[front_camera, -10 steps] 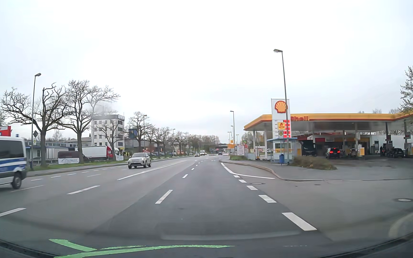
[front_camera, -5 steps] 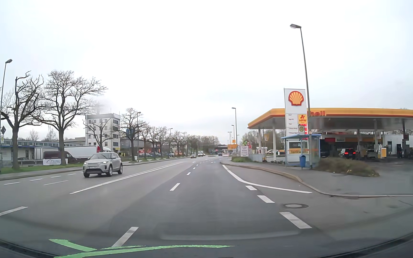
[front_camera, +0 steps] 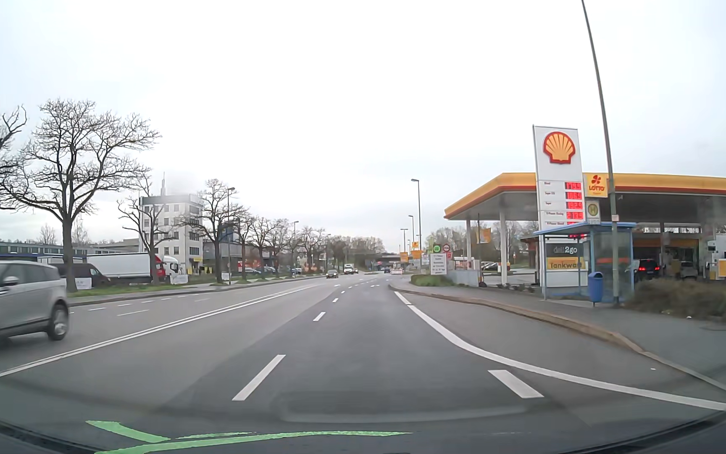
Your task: Follow the waypoints while adhering to traffic rules and regulations
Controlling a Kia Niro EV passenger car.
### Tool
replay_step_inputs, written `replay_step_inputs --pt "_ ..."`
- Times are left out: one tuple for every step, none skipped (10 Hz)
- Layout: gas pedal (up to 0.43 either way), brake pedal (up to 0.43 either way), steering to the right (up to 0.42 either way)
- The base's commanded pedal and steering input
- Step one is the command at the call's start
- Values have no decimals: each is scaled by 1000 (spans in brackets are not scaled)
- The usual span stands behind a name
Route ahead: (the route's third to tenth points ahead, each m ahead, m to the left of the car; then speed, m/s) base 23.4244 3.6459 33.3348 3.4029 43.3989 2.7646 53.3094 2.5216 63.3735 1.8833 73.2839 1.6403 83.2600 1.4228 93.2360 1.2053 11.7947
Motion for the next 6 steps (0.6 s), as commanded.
replay_step_inputs --pt "79 0 1" --pt "79 0 1" --pt "79 0 1" --pt "79 0 1" --pt "79 0 1" --pt "79 0 1"
